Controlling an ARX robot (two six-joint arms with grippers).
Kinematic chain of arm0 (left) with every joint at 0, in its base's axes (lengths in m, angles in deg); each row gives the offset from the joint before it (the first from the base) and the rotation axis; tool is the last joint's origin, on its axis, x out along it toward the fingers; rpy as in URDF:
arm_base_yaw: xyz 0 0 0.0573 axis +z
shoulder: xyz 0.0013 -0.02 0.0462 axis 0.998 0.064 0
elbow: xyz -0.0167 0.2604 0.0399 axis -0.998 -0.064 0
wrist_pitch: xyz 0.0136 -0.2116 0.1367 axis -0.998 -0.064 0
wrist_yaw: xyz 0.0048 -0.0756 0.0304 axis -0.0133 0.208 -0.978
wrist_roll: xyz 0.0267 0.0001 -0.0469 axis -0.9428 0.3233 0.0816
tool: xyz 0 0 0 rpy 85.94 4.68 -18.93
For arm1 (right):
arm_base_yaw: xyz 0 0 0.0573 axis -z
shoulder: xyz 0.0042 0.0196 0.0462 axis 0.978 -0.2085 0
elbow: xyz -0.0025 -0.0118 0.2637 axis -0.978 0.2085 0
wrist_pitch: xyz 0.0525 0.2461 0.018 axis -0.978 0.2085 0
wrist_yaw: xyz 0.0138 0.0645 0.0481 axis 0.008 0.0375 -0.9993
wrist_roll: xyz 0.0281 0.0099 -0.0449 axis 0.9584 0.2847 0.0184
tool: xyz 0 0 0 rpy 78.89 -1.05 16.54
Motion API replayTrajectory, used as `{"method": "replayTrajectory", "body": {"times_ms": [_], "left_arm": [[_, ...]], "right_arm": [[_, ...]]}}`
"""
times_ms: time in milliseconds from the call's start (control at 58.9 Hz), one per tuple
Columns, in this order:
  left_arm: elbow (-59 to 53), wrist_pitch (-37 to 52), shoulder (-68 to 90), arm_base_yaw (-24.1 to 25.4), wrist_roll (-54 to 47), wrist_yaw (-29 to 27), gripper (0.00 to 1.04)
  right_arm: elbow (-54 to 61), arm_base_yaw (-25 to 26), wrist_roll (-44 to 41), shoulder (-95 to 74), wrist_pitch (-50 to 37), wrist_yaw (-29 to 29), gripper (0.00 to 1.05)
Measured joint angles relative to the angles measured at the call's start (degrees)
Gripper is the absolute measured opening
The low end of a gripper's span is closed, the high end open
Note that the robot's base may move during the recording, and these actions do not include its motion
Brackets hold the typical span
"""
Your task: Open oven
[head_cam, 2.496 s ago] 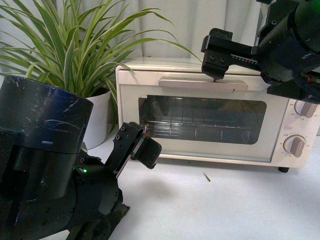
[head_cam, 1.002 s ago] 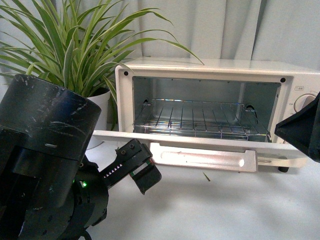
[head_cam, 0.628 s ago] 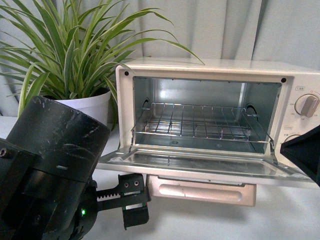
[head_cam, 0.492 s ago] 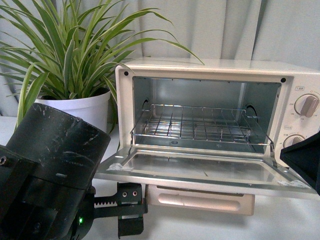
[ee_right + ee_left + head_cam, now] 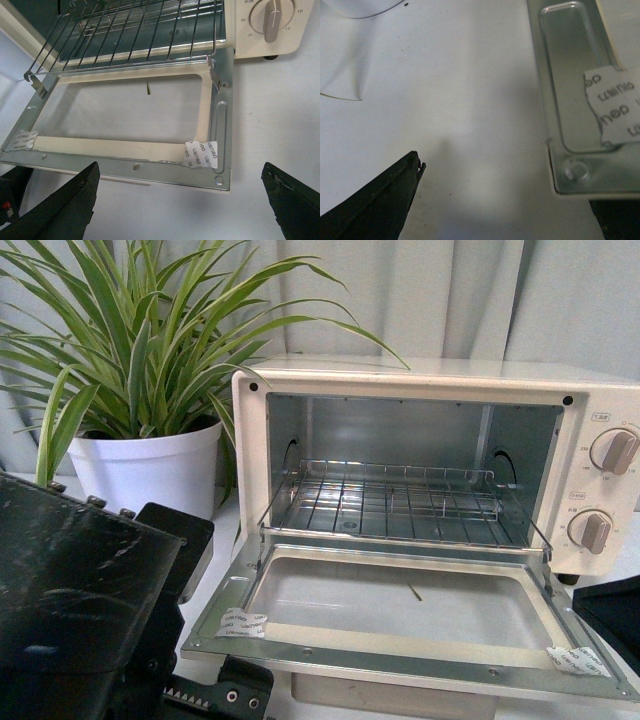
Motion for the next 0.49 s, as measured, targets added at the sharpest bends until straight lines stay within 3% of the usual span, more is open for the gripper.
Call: {"method": "replayTrajectory", "body": {"times_ms": [255, 492], "left_arm": [[-8.5, 0.2, -9.5, -1.6, -1.2, 3.2, 0.98], [-19.9, 1.2, -32.7, -3.4, -0.1, 2.8, 0.98]], "right_arm": [[4.3, 3.5, -3.5, 9.1, 4.0, -4.3, 0.95], [12.0, 3.9, -10.7, 28.0, 12.4, -5.5, 0.95]]}}
